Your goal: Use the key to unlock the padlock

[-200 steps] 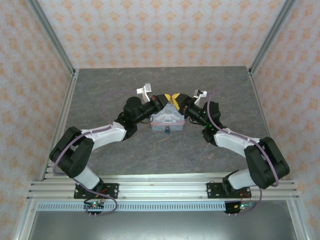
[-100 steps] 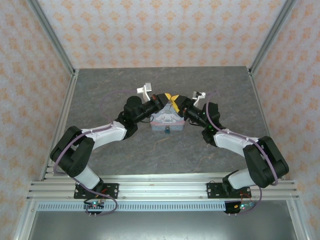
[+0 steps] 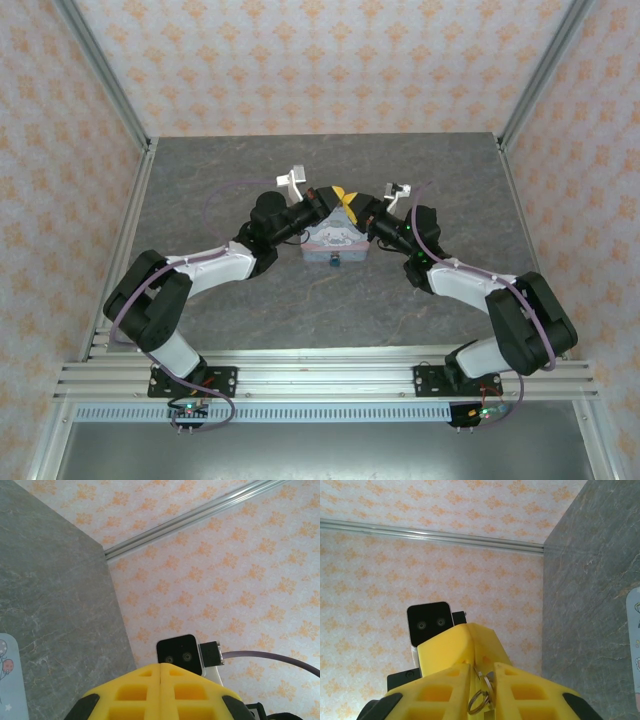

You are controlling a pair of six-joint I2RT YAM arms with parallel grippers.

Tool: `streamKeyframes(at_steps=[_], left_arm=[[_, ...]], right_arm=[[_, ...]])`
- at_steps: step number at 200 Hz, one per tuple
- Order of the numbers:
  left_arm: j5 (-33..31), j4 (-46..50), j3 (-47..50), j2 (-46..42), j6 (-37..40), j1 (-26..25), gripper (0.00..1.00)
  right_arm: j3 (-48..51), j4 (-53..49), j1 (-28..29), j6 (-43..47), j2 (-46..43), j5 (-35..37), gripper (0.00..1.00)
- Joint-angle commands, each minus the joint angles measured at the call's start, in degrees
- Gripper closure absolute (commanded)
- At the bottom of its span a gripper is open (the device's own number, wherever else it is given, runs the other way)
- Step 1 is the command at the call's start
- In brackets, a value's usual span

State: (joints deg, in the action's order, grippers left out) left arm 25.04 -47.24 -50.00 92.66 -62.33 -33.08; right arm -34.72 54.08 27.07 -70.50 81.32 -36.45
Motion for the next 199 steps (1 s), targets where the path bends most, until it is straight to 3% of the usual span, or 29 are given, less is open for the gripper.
streamKeyframes(at_steps=[1, 28, 47, 61, 126, 171, 199], left_arm=[[-0.39, -1.72, -1.65, 1.37, -0.69, -0.71, 1.00], [-0.51, -1.71, -1.43, 1.37, -0.60, -0.76, 1.00], [-0.38, -1.57, -1.33, 1.20, -0.52, -0.71, 1.00], [-0.33, -1.53, -1.40, 1.11, -0.52, -0.76, 1.00], [0.10, -1.52, -0.94, 0.90, -0.52, -0.76, 1.00], [-0.06, -1.10, -0.19, -0.13, -0.25, -0.76, 1.00], [0.17, -0.92, -0.34, -0.12, -0.34, -0.76, 1.00]], right_arm=[[1.10, 4.57, 0.62, 0.53, 0.08, -1.53, 0.84], [1.55, 4.47, 0.58, 0.69, 0.15, -1.10, 0.84], [1.92, 4.33, 0.28, 0.80, -0.15, -0.60, 0.58], [1.90, 4.25, 0.01, 0.72, -0.38, -0.38, 0.50], [0.45, 2.18, -0.83, 1.64, -1.10, 0.24, 0.56], [1.34, -9.56, -3.43, 8.22, -6.60, 1.98, 0.46], [1.37, -10.80, -4.97, 8.71, -7.91, 1.32, 0.47]])
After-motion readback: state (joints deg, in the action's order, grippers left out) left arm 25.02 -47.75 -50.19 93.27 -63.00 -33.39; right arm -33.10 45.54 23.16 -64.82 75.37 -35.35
